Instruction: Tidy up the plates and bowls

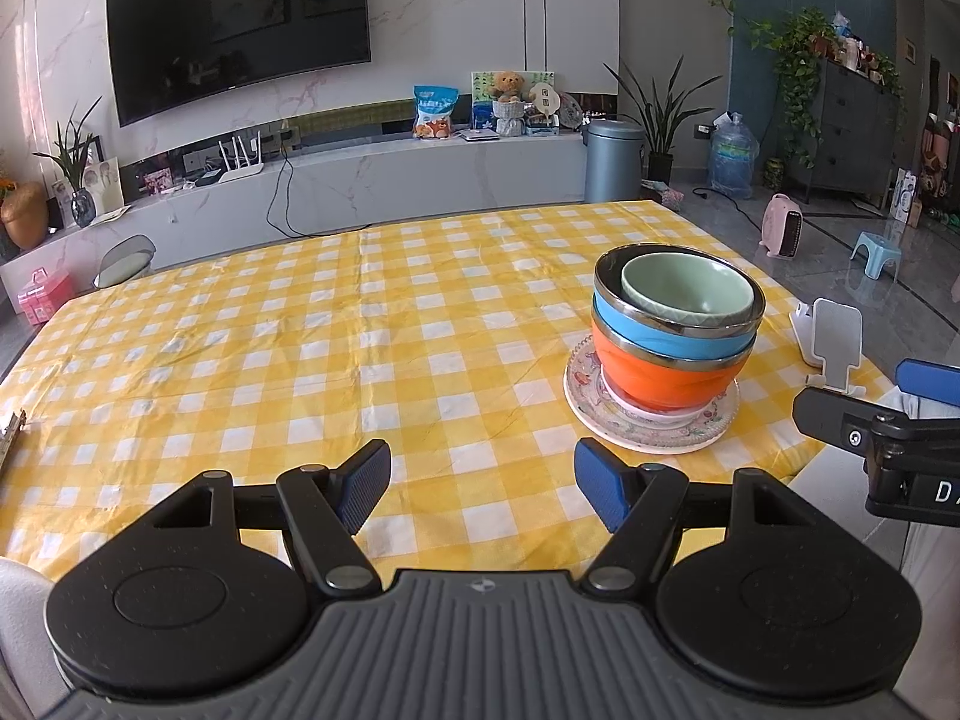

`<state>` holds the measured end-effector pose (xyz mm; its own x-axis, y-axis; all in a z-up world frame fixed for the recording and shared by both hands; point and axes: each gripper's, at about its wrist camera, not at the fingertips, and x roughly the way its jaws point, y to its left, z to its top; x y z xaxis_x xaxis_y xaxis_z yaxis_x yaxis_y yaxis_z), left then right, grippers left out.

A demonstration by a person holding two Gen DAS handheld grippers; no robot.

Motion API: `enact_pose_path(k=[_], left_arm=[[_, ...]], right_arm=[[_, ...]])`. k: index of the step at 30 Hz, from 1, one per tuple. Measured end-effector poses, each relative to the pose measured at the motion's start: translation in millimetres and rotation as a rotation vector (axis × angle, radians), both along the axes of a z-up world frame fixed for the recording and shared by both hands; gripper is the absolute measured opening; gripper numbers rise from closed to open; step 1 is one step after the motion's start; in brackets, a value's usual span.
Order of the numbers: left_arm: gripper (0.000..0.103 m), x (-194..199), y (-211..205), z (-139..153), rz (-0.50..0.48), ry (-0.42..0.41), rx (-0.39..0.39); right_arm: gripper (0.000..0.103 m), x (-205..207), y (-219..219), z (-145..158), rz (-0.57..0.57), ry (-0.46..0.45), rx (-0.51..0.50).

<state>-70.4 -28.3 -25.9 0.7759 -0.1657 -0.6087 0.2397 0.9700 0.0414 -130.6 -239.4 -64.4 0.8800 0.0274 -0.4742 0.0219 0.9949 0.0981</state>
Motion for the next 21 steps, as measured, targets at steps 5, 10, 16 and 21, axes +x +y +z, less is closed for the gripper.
enact_pose_path(k=[5, 10, 16, 21], left_arm=[[0.082, 0.8, 2.0, 0.9, 0.004, 0.001, 0.000], [0.082, 0.9, 2.1, 2.7, 0.011, 0.002, -0.001], [0.082, 0.5, 2.2, 3.9, 0.017, -0.003, 0.004], [0.082, 0.3, 2.3, 4.4, 0.018, -0.002, 0.003]], right_arm=[[0.100, -0.5, -0.4, 0.7, -0.001, -0.003, -0.003], [0.100, -0.7, -0.6, 1.0, 0.000, -0.004, -0.006], [0.100, -0.7, 0.0, 1.2, 0.000, -0.004, -0.009], [0.100, -0.7, 0.3, 1.3, 0.000, -0.004, -0.010]])
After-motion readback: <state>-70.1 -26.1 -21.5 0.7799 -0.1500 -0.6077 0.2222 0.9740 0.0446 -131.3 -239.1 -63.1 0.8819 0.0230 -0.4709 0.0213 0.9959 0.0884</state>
